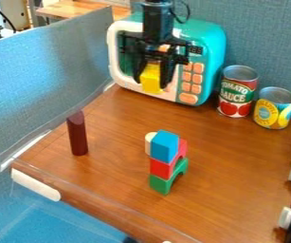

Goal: Put the yellow cube on top of the red arch

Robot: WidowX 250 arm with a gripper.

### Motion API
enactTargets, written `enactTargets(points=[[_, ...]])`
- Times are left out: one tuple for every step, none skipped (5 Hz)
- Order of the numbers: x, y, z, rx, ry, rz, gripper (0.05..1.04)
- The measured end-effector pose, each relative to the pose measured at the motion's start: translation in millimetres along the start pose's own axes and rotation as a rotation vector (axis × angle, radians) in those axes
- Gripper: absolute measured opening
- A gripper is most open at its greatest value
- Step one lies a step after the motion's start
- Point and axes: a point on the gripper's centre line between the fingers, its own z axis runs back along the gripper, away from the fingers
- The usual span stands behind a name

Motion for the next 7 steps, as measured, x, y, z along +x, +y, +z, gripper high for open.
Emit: enactTargets(points=[[3.3,-12.6,-0.7,0.026,-0.016,-0.036,0.582],[-2.6,-28.4,-13.3,0.027,0.009,-0.069,0.582],[-7.2,-33.4,-28.7,0.019,0.043,-0.047,0.582],[-6.6,-37.2,-38.2,0.020,0.056,-0.052,0.582],[-9.4,-36.7,-41.8,0.027,0.068,-0.044,0.582],[-12.7,-36.3,-46.0,0.026,0.079,-0.028,0.582],[-19.5,-36.8,-53.2,0.024,0.103,0.000,0.582]])
